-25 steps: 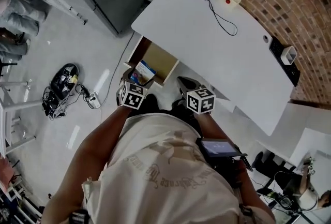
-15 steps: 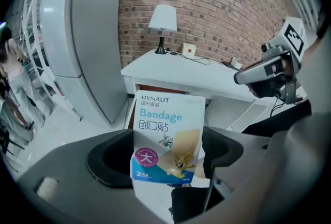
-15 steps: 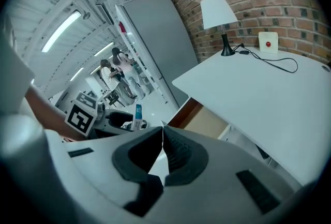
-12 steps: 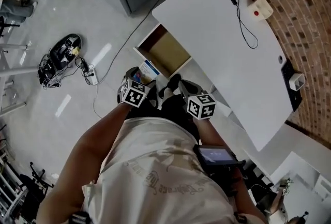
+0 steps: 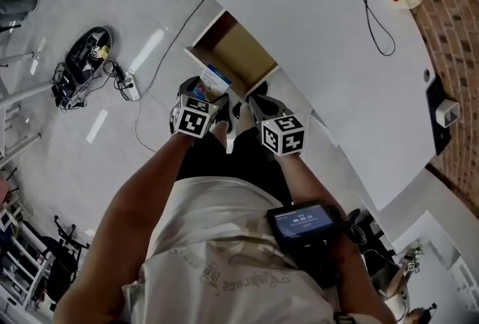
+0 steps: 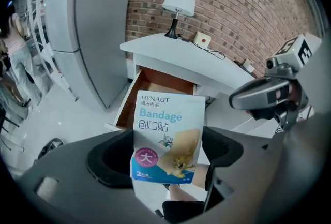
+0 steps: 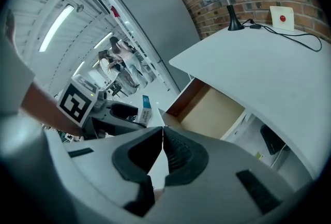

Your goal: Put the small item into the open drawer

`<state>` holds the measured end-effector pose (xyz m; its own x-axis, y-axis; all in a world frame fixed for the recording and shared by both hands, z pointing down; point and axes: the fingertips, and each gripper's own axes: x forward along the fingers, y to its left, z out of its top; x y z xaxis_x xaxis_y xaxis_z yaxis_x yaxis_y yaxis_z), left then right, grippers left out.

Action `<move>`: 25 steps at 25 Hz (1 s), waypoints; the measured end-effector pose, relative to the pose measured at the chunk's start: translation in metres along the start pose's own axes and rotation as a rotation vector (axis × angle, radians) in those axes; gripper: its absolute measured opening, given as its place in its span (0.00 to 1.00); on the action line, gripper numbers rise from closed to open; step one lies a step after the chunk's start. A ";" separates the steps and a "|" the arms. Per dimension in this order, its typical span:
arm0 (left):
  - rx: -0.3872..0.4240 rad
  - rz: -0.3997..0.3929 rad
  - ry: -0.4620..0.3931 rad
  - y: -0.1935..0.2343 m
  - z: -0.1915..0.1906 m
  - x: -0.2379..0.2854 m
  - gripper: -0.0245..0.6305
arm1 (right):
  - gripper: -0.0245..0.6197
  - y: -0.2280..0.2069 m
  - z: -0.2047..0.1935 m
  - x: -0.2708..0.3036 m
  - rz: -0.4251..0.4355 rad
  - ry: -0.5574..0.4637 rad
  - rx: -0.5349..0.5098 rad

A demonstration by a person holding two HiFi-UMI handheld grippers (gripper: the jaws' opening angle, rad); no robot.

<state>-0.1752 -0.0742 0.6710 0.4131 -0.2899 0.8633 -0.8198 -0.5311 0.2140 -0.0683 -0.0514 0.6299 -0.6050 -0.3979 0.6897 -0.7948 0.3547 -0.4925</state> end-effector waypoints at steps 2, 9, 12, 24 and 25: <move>-0.001 -0.011 0.012 -0.003 0.001 0.013 0.68 | 0.05 -0.009 -0.005 0.009 0.000 0.018 -0.001; -0.028 -0.040 0.022 -0.010 0.017 0.071 0.68 | 0.05 -0.029 -0.028 0.034 0.032 0.073 0.014; -0.039 -0.040 -0.008 -0.006 0.035 0.093 0.68 | 0.05 -0.036 -0.040 0.044 0.035 0.096 0.008; 0.124 0.047 -0.006 0.012 0.062 0.183 0.68 | 0.05 -0.044 -0.075 0.060 0.085 0.164 -0.012; 0.147 0.051 -0.005 0.011 0.064 0.189 0.68 | 0.05 -0.045 -0.078 0.060 0.087 0.172 -0.014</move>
<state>-0.0813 -0.1856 0.8071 0.3749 -0.3230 0.8690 -0.7731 -0.6262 0.1007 -0.0647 -0.0249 0.7350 -0.6534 -0.2153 0.7257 -0.7382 0.3937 -0.5478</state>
